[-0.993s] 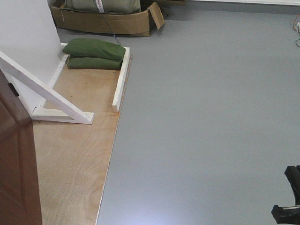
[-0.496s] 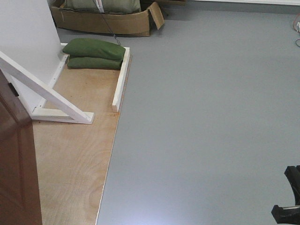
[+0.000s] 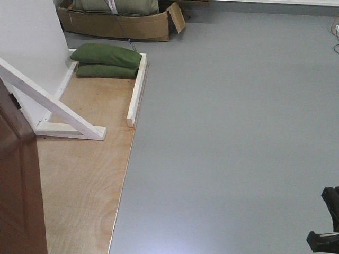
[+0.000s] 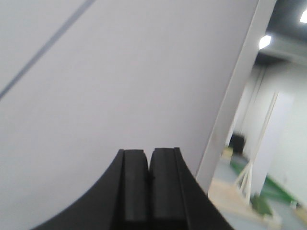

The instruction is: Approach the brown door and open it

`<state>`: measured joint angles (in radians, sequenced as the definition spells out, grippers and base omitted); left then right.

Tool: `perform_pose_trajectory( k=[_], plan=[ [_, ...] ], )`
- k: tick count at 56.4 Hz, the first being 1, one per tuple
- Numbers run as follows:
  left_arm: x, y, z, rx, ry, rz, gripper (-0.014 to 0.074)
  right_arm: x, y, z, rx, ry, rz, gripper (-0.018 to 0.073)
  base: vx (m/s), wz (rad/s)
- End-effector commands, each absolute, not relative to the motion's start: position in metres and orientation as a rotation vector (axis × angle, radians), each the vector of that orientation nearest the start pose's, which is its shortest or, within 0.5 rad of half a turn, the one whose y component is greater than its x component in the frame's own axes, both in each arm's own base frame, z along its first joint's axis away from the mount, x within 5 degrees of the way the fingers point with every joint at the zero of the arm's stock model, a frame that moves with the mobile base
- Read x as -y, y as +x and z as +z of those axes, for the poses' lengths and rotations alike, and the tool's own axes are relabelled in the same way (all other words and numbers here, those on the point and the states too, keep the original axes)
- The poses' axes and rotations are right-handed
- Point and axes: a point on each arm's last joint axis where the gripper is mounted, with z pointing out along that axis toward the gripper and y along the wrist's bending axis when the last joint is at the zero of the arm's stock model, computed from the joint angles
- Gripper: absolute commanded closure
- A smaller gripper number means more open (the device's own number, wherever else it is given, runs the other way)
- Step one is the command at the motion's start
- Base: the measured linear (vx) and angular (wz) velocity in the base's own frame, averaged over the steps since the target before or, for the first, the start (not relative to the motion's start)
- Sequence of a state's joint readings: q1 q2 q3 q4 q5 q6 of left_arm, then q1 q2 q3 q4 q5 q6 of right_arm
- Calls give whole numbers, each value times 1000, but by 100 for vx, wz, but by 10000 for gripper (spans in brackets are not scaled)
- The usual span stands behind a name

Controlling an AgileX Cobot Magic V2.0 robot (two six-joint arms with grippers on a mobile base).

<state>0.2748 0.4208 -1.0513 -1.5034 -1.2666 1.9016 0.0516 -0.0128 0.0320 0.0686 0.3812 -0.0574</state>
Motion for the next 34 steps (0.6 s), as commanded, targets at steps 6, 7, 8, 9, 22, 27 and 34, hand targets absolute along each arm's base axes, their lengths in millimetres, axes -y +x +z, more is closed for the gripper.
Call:
perform_pose_trajectory(
  k=[6,7,8,9,22,27,34],
  plan=[
    [-79,-49,483,-851,-1233,1230,460,-5,54,174,-1804,-67,51,559,0,0],
    [-80,-46,484,-860,-1230,1236,460,-5,54,174,-1804,-67,51,559,0,0],
    [-80,-45,484,-862,-1229,1237,460,-5,54,174,-1804,-67,51,559,0,0],
    [-81,-42,484,-870,-1226,1243,460,-5,54,174,-1804,-67,51,559,0,0],
    [-88,-16,484,-935,-1229,1302,460,-5,54,174,-1804,-67,51,559,0,0],
    [-91,-8,483,-950,-1232,1326,460,-5,54,174,-1804,-67,51,559,0,0],
    [-94,1,482,-961,-1242,1363,459,-5,54,174,-1804,-67,51,559,0,0]
  ],
)
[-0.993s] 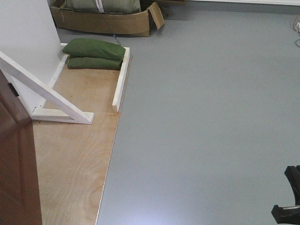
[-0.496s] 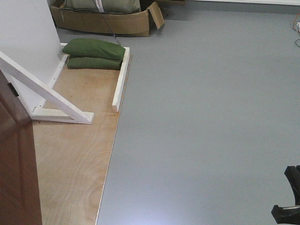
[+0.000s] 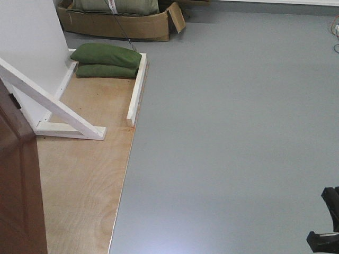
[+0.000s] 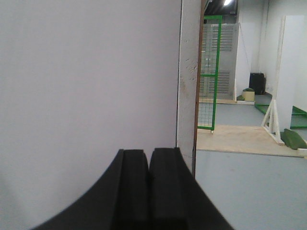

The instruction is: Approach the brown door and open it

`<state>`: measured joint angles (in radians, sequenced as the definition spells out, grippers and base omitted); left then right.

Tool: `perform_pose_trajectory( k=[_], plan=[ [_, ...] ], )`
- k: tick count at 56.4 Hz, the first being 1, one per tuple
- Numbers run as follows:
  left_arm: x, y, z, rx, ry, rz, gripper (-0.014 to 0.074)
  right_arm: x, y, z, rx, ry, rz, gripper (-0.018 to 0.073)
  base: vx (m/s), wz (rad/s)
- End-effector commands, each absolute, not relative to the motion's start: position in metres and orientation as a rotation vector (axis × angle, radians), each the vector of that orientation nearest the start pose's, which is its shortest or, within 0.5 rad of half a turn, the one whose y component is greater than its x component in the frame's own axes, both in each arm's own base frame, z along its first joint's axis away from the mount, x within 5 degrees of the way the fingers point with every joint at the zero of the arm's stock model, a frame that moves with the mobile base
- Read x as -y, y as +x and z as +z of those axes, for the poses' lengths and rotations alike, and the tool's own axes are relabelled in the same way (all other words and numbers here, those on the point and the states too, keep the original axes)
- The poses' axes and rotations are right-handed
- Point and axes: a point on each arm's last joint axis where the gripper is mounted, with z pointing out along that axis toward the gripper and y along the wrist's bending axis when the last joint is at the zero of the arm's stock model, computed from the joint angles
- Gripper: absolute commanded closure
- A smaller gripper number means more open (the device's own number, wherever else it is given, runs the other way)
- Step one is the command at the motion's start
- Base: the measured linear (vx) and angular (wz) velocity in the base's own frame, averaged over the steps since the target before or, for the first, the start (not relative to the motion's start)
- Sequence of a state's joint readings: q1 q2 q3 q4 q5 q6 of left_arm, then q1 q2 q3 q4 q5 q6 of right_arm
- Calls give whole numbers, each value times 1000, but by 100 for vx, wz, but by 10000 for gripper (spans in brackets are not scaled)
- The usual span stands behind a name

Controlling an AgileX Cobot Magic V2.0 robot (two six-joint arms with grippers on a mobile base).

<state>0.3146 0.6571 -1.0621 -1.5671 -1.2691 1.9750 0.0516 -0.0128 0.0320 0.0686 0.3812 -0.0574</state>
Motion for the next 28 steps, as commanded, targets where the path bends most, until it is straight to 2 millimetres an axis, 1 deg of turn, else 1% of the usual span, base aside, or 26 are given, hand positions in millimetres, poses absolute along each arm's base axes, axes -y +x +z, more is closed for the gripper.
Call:
perform_pose_trajectory(
  k=[1,7,11,20,25,26,28],
  plan=[
    [-95,1,482,-959,-1246,1370,459,-5,54,174,-1804,-67,51,559,0,0],
    [-96,0,482,-940,-1277,1411,457,-5,54,175,-1798,-67,51,559,0,0],
    [-97,-1,482,-904,-1302,1408,457,-5,54,175,-1798,-67,51,559,0,0],
    [-100,4,480,-872,-1328,1378,457,-5,54,175,-1798,-67,51,559,0,0],
    [-102,10,479,-879,-1332,1368,457,-5,54,175,-1798,-67,51,559,0,0],
    [-107,20,475,-903,-1340,1300,457,-5,54,175,-1799,-67,51,559,0,0],
    [-108,23,475,-911,-1336,1276,457,-5,54,175,-1799,-67,51,559,0,0]
  ],
)
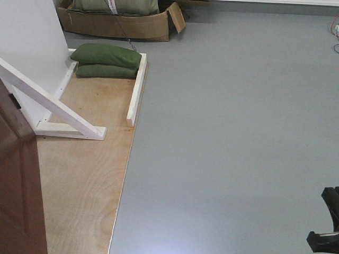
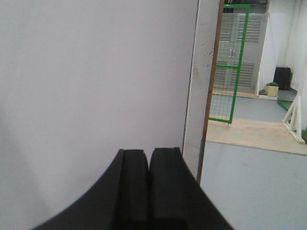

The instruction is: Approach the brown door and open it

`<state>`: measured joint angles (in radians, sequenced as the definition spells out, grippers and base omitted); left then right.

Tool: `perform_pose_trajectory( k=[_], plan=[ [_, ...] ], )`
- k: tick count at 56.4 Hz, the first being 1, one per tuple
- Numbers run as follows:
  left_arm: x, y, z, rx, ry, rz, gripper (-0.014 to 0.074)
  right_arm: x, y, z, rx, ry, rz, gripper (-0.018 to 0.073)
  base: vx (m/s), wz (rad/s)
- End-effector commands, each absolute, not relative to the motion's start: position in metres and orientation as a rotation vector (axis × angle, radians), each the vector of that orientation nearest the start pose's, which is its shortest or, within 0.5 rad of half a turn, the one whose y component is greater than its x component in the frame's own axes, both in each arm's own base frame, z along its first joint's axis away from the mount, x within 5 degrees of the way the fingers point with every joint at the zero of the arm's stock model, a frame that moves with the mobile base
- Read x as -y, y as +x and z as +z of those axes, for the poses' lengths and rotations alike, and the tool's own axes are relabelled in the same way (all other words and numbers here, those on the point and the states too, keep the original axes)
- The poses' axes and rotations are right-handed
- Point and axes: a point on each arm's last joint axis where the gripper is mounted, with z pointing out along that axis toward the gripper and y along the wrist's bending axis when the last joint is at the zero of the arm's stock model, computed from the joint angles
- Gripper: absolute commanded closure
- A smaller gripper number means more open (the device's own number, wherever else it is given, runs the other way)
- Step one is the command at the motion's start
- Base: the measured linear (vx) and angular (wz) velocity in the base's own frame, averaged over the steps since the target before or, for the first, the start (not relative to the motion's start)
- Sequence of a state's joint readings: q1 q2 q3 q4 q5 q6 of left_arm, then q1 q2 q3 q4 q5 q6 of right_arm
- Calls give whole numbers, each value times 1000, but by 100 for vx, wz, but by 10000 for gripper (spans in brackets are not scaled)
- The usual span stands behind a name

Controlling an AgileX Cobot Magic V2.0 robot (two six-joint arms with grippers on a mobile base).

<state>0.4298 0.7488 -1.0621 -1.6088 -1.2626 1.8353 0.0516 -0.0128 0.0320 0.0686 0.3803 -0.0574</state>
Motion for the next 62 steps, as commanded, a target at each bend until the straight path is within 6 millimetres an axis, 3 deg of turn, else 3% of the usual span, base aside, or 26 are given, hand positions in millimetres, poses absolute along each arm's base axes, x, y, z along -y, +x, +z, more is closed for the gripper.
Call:
perform_pose_trajectory(
  k=[1,22,31,62],
  plan=[
    [-108,25,474,-916,-1333,1267,457,-5,54,175,-1799,-67,51,559,0,0],
    [-112,50,469,-1051,-1242,1029,457,-5,54,175,-1799,-67,51,559,0,0],
    [-111,54,467,-1044,-1253,929,457,-5,54,175,-1799,-67,51,559,0,0],
    [-100,77,482,-963,-1034,537,457,-5,54,174,-1805,-67,51,559,0,0]
  ],
)
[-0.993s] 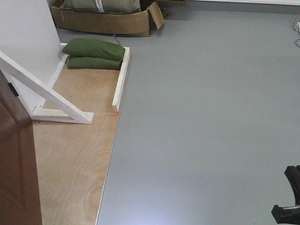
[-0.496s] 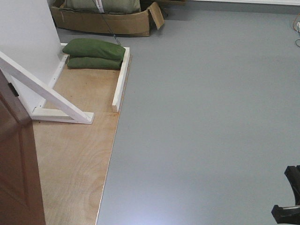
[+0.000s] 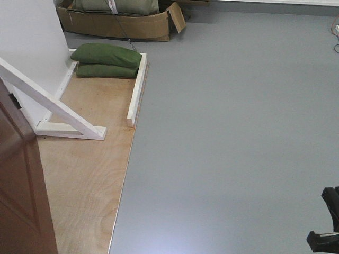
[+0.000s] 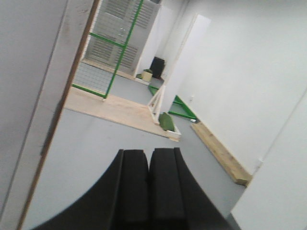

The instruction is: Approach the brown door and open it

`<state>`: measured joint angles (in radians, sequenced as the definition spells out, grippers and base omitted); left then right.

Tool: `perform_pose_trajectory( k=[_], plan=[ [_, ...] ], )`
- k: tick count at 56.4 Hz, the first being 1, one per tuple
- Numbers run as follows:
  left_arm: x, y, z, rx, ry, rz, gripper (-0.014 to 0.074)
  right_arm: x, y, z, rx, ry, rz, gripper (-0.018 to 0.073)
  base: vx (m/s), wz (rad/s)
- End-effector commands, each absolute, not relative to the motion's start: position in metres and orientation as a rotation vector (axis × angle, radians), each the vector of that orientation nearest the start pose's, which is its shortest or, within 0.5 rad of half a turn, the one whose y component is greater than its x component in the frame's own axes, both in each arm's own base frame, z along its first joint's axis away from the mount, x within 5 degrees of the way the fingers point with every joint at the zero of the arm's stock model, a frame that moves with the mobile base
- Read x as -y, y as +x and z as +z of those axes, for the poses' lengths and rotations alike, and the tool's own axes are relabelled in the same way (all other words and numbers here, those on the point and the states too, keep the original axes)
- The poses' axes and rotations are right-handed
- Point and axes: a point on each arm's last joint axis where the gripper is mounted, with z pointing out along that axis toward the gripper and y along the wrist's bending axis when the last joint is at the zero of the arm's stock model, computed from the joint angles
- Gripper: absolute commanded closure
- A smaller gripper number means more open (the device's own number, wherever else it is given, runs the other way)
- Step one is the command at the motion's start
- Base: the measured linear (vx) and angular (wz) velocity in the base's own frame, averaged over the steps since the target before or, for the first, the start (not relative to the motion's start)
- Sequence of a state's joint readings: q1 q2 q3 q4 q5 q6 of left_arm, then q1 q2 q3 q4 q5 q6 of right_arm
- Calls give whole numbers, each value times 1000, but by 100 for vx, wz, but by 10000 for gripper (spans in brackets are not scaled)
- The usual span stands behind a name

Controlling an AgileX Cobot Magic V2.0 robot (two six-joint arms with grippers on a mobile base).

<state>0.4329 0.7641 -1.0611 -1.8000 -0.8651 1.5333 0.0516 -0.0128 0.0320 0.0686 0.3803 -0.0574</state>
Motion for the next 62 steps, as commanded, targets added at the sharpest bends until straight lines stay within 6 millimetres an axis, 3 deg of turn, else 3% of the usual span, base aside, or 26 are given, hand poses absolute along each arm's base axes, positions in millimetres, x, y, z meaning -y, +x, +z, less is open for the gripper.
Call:
perform_pose_trajectory(
  k=[1,21,37,62],
  plan=[
    [-99,78,482,-963,-1028,528,457,-5,54,174,-1805,-67,51,559,0,0],
    [-83,99,489,-988,-862,245,457,-5,54,175,-1804,-67,51,559,0,0],
    [-65,124,473,-1074,-799,-1,457,-5,54,175,-1804,-67,51,559,0,0],
    [-39,139,467,-1151,-664,-245,457,-5,54,175,-1804,-67,51,559,0,0]
  ],
)
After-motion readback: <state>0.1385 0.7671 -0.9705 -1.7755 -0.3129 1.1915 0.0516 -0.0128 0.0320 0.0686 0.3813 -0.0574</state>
